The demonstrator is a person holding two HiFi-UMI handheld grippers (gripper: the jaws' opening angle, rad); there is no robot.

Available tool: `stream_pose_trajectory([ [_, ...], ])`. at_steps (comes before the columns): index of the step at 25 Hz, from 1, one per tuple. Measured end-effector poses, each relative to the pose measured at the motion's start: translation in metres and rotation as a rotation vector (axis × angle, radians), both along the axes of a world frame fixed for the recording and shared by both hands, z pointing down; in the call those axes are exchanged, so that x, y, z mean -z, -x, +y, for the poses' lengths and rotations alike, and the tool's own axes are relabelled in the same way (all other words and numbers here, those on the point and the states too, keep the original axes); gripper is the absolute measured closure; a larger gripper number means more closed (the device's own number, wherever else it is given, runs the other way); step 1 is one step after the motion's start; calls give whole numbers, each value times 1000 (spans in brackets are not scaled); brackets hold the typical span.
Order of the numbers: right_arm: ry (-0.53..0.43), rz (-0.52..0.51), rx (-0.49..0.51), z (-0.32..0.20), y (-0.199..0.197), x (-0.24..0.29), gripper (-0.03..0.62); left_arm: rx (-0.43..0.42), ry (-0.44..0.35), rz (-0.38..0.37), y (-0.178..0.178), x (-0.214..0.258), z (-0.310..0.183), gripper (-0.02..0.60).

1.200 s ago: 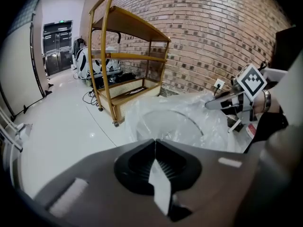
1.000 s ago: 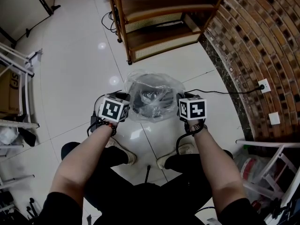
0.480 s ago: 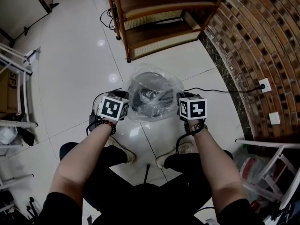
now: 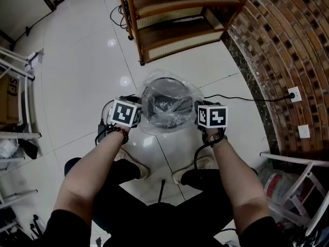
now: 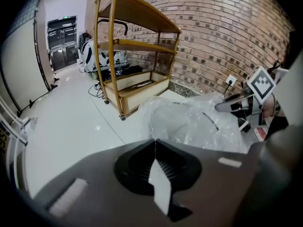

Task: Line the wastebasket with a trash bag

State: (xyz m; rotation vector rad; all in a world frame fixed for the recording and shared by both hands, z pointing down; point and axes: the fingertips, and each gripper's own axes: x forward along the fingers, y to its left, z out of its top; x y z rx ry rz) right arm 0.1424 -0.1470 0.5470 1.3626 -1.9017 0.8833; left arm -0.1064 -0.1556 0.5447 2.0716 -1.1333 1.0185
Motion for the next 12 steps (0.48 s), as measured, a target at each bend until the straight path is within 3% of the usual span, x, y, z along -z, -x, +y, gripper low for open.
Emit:
stream_pose_trajectory([
  [7,31,-18,23,-7,8,-12,546,9,73,-16,15,-17,3,578],
  [12,43,-23,40,-7,16,-15,542,-9,60,61,1,-6,-1,578],
])
